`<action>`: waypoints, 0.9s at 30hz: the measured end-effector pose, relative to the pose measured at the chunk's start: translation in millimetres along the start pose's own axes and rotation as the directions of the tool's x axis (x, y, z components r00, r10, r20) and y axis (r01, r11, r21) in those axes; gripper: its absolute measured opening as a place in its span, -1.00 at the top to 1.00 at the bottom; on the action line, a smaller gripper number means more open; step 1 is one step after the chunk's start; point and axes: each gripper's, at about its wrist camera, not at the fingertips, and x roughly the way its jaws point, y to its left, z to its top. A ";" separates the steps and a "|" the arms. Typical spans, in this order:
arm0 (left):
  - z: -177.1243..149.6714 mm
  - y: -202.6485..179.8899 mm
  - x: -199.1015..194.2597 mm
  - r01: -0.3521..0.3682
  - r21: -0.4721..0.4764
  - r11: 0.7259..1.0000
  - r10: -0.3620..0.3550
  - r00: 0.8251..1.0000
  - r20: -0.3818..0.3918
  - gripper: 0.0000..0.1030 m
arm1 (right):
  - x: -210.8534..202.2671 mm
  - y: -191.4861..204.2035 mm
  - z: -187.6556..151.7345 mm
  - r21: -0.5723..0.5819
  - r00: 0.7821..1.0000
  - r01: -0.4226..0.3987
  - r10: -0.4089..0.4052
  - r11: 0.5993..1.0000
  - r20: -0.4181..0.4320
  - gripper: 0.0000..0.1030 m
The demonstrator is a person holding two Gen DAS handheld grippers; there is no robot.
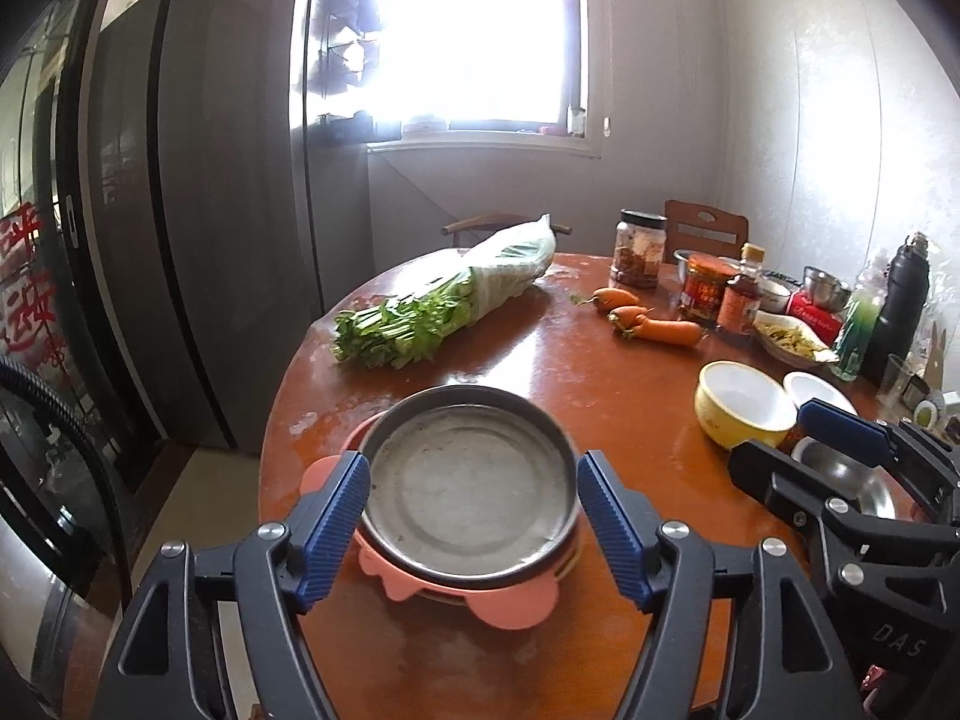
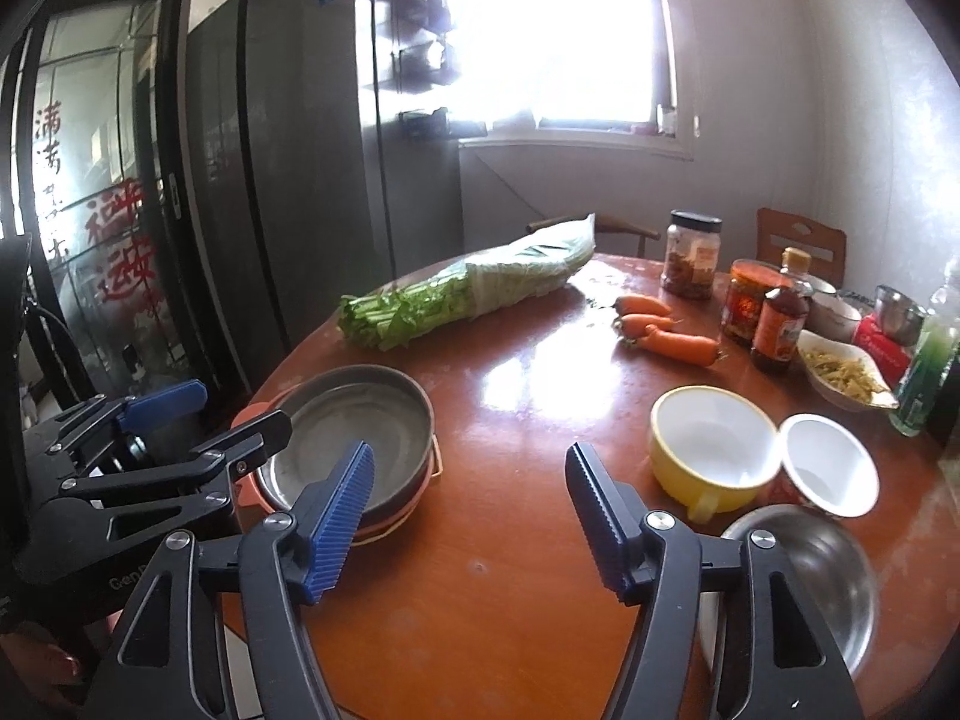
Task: Organize plates and bowls
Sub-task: 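Move both grippers to the rim of the deep steel bowl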
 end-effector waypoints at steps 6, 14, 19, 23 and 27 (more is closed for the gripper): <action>-0.4 -24.5 -12.9 0.032 0.017 0.999 -0.032 0.999 0.013 -0.43 | -24.5 -20.3 -3.5 0.025 0.999 0.043 -0.044 0.999 0.032 -0.43; -0.9 -60.6 -22.6 0.063 0.052 0.997 -0.064 0.998 0.012 -0.47 | -51.4 -50.1 -10.8 0.052 0.994 0.087 -0.090 0.995 0.056 -0.45; -1.8 -83.4 -26.1 0.069 0.086 0.994 -0.071 0.997 0.013 -0.54 | -61.0 -69.0 -17.8 0.074 0.992 0.115 -0.119 0.991 0.050 -0.46; -1.8 -97.5 -24.7 0.078 0.098 0.992 -0.079 0.997 0.007 -0.54 | -67.2 -83.5 -22.1 0.095 0.990 0.129 -0.134 0.987 0.047 -0.46; -1.0 -111.8 -23.5 0.095 0.111 0.989 -0.095 0.995 0.000 -0.55 | -77.6 -98.8 -27.1 0.120 0.985 0.153 -0.160 0.981 0.057 -0.46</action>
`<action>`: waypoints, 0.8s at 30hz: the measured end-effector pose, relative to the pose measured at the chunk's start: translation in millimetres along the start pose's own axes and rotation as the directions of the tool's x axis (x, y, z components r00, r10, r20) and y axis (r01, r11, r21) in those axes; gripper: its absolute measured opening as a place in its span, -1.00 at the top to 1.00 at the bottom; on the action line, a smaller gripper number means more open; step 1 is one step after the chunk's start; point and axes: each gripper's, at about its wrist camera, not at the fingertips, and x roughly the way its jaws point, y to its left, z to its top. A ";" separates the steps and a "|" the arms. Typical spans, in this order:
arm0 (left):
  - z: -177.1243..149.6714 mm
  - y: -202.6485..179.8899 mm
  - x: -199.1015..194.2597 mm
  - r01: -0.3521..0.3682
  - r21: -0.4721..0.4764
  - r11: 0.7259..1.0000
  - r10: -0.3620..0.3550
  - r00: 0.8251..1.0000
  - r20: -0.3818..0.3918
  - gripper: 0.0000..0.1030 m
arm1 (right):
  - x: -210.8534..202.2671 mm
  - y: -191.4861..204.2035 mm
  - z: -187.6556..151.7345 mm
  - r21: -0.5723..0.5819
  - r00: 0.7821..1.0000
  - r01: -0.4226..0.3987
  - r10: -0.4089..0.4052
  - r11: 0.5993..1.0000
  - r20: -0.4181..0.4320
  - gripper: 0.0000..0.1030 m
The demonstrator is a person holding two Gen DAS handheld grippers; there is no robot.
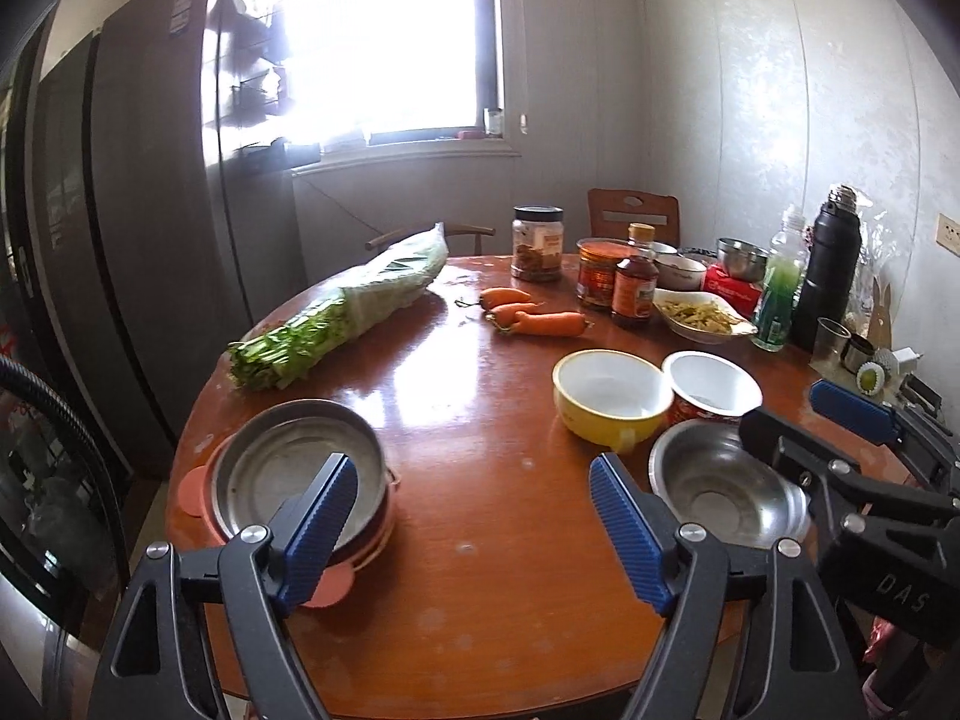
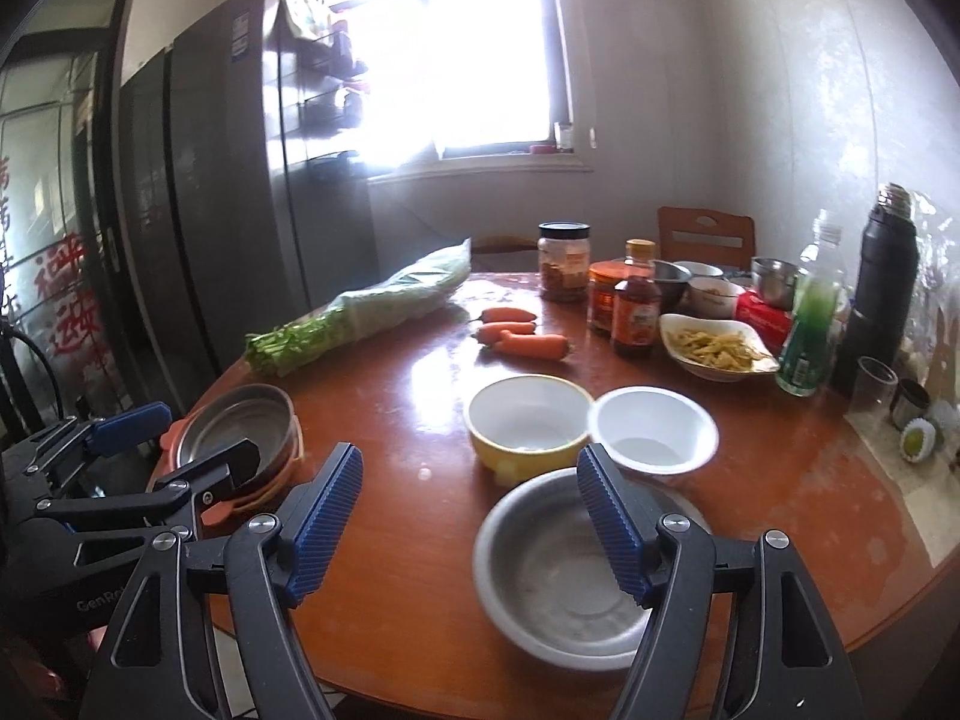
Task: Organize plates and bowls
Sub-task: 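Move both grippers to the rim of the deep steel bowl, then grasp the steel bowl rim with both grippers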
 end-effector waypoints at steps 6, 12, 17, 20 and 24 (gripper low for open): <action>2.0 -20.8 8.6 0.020 0.028 0.999 -0.020 1.000 -0.017 -0.55 | -8.3 -31.9 -3.8 0.044 0.998 0.064 -0.064 0.997 0.013 -0.47; 4.6 -43.2 20.4 0.071 0.044 0.997 -0.069 0.997 -0.043 -0.55 | -16.2 -66.2 -11.9 0.097 0.995 0.103 -0.104 0.990 0.004 -0.48; 5.1 -64.1 35.6 0.121 0.044 0.992 -0.118 0.990 -0.075 -0.55 | -15.0 -88.5 -20.8 0.116 0.989 0.150 -0.148 0.982 -0.027 -0.48; 2.7 -75.4 48.7 0.139 0.048 0.989 -0.134 0.985 -0.108 -0.55 | -9.0 -100.2 -29.1 0.135 0.987 0.156 -0.149 0.979 -0.059 -0.48; -2.8 -87.3 67.5 0.165 0.040 0.986 -0.157 0.975 -0.155 -0.55 | 3.1 -109.8 -40.8 0.143 0.984 0.164 -0.151 0.976 -0.099 -0.48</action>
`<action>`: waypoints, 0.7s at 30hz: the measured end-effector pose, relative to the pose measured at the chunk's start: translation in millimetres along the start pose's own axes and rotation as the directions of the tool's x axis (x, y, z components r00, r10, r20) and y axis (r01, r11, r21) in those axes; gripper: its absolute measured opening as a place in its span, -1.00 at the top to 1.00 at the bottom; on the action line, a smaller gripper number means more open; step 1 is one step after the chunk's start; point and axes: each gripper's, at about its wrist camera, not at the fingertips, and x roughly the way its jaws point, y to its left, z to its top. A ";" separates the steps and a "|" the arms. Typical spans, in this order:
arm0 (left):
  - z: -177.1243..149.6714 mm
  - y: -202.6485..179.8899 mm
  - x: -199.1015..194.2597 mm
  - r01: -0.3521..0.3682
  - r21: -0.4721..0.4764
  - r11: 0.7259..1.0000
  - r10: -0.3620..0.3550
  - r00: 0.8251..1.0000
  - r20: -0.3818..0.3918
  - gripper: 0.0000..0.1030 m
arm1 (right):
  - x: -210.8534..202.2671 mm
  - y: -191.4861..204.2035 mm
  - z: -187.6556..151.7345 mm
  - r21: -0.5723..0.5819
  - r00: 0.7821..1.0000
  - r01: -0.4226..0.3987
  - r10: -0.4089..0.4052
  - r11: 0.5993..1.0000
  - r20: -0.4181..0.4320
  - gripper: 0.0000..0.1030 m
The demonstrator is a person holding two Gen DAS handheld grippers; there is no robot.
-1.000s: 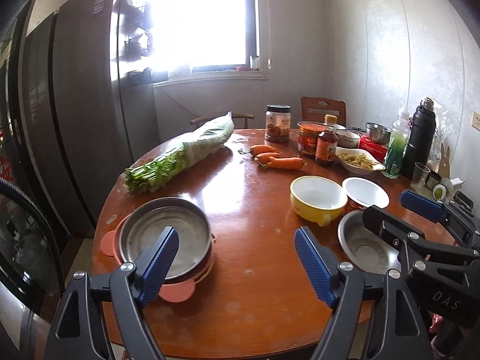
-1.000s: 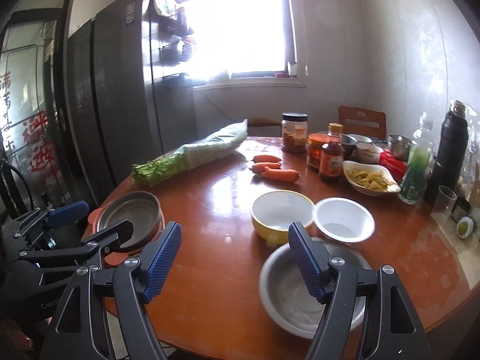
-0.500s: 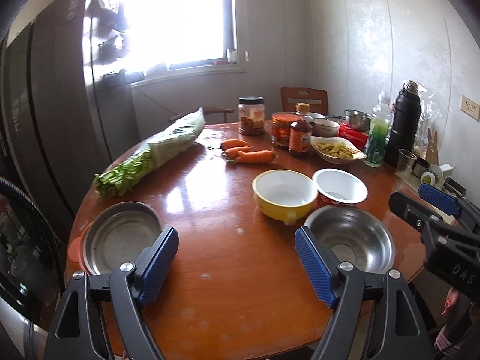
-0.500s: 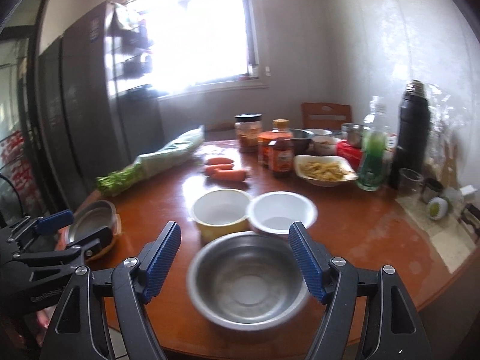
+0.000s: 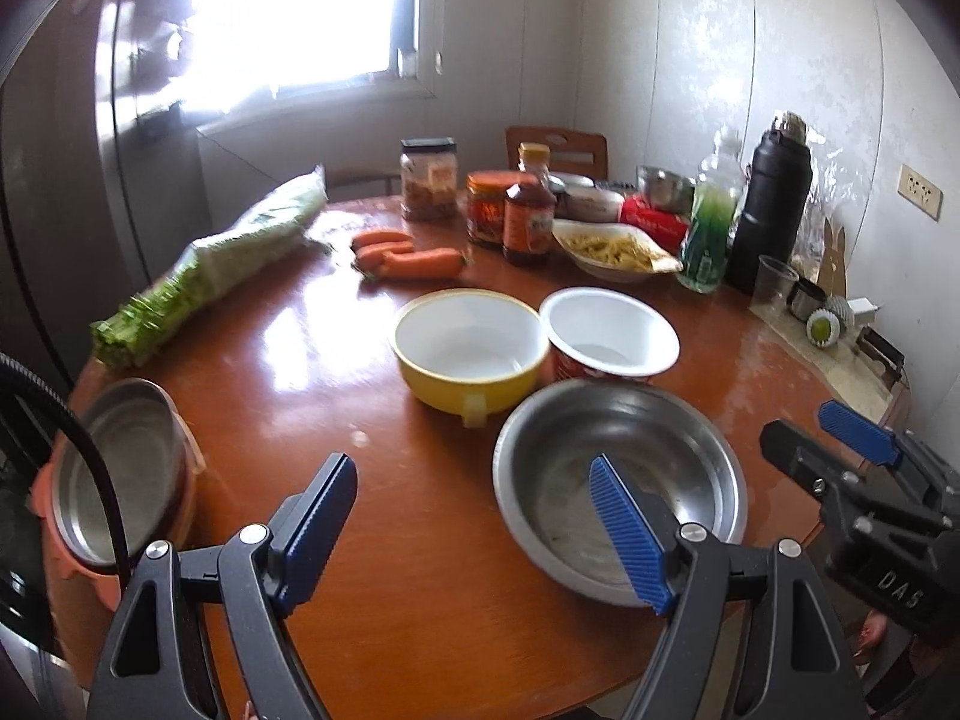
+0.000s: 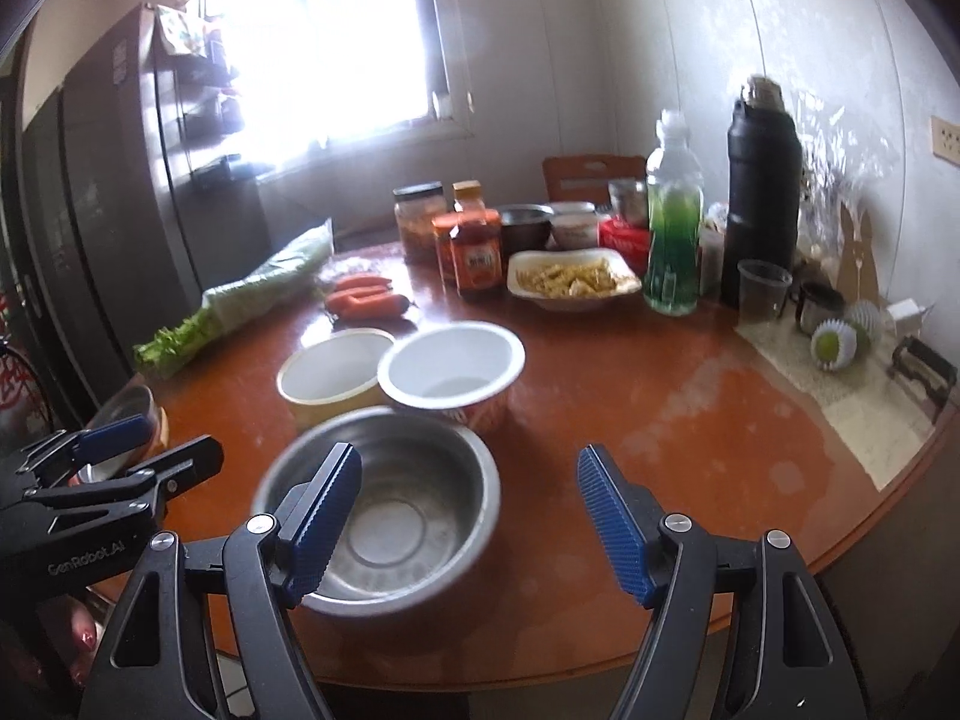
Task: Organize plates and bowls
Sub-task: 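Grasp the steel bowl rim with both grippers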
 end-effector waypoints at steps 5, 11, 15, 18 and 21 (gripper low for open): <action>-4.8 -2.6 27.3 0.002 -0.013 1.000 -0.003 0.998 -0.065 -0.55 | 26.9 -8.2 -8.4 0.010 0.998 -0.002 0.003 1.000 -0.059 -0.48; -7.4 -5.8 46.5 0.006 -0.017 1.000 -0.008 0.995 -0.096 -0.55 | 47.4 -8.3 -14.4 -0.004 0.996 -0.026 0.025 1.000 -0.088 -0.31; -10.3 -4.9 59.9 0.008 -0.026 1.000 -0.011 0.992 -0.124 -0.55 | 58.7 -6.4 -17.3 -0.020 0.993 -0.041 0.039 0.999 -0.109 -0.04; -14.5 -4.7 67.2 0.005 -0.035 0.999 -0.010 0.990 -0.141 -0.55 | 60.9 -6.6 -18.3 -0.018 0.994 -0.027 0.025 0.999 -0.104 0.05; -18.0 -4.3 72.3 0.020 -0.044 0.999 -0.026 0.988 -0.153 -0.54 | 66.0 -5.9 -19.3 -0.017 0.993 -0.040 0.037 0.999 -0.115 0.16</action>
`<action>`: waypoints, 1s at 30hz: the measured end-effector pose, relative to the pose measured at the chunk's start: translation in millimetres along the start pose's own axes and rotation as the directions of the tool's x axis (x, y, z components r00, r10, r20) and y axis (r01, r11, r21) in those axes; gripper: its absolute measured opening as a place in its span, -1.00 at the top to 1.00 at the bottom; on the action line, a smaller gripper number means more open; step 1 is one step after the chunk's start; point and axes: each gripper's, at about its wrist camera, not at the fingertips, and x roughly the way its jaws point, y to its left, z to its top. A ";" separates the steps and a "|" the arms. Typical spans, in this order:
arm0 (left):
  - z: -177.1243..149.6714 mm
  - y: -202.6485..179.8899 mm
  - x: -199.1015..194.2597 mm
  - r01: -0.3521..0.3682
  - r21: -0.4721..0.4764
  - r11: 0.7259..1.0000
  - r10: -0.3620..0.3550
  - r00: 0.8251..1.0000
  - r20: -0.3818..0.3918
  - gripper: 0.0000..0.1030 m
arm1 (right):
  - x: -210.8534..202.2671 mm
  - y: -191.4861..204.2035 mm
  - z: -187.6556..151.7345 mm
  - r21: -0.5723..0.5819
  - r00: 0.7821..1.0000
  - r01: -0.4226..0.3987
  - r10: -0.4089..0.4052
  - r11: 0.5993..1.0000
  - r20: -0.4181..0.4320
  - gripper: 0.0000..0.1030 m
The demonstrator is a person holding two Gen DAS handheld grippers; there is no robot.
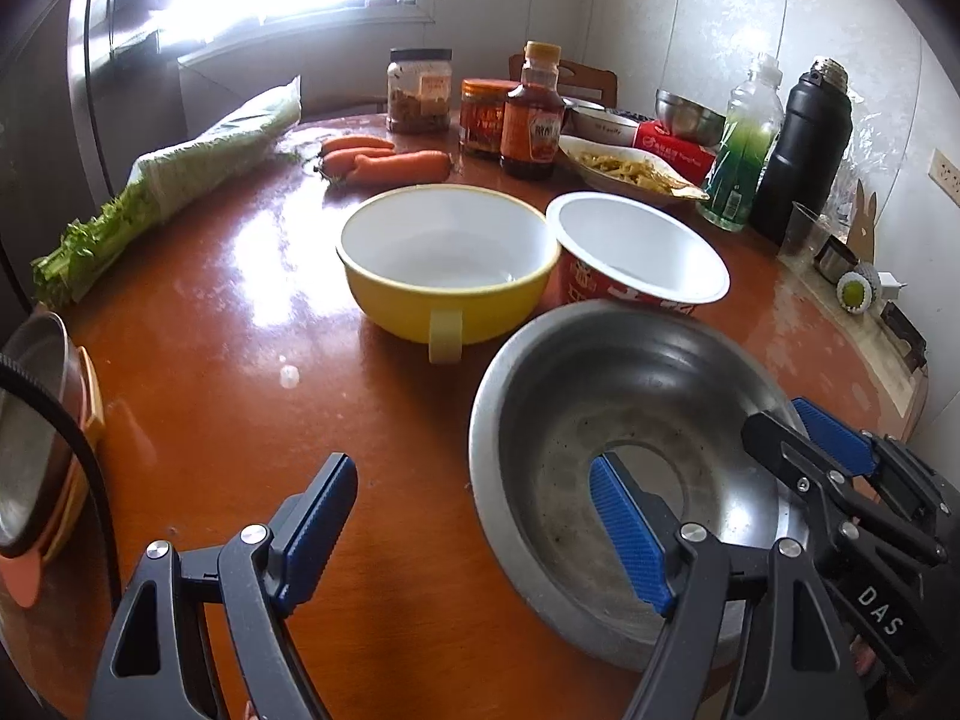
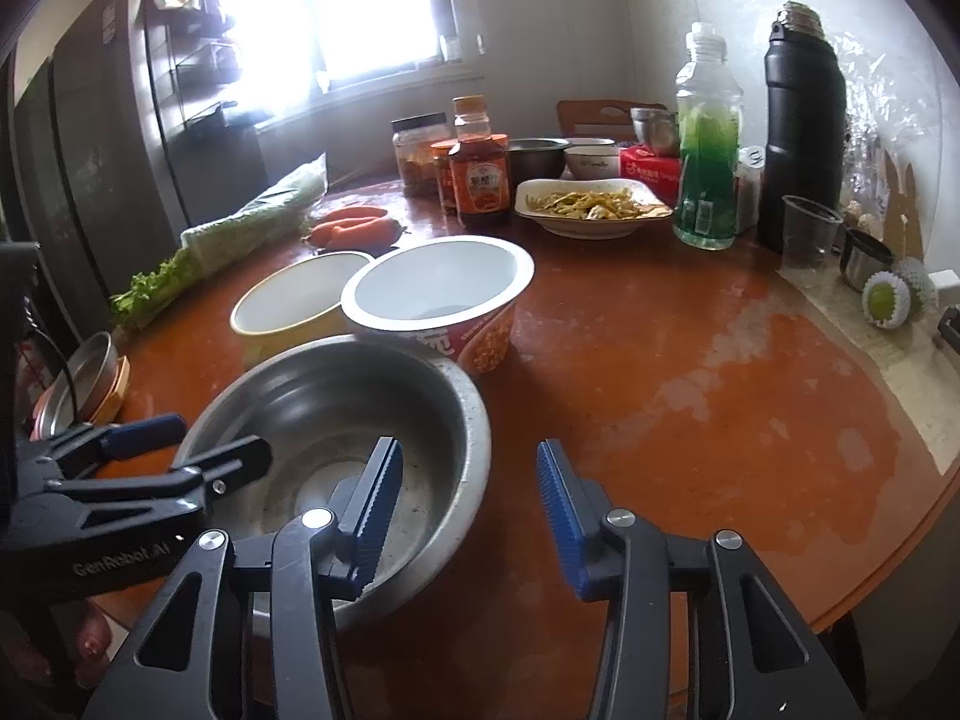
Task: Organize plates and bowls
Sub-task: 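Grasp the steel bowl rim with both grippers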
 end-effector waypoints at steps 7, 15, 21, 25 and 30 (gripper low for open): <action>-9.3 -5.4 3.4 0.067 0.011 0.998 -0.067 0.998 0.000 -0.05 | 4.8 14.7 -3.9 -0.037 0.998 -0.054 0.054 0.998 -0.014 0.42; -20.4 12.7 -22.7 0.049 0.010 0.999 -0.049 0.998 0.032 0.04 | -1.3 43.3 -6.5 -0.071 0.995 -0.092 0.089 0.993 -0.034 0.42; -25.8 44.7 -50.3 -0.001 -0.013 1.000 0.001 0.997 0.076 0.04 | -8.4 83.8 -3.5 -0.133 0.992 -0.130 0.128 0.983 -0.024 0.42; -29.2 63.5 -57.7 -0.028 -0.030 0.999 0.030 0.996 0.087 0.04 | -6.2 106.6 -2.9 -0.160 0.988 -0.156 0.152 0.975 -0.032 0.42; -34.6 74.9 -53.0 -0.028 -0.042 0.999 0.031 0.997 0.075 0.04 | 1.9 121.2 -6.2 -0.185 0.987 -0.158 0.149 0.970 -0.061 0.41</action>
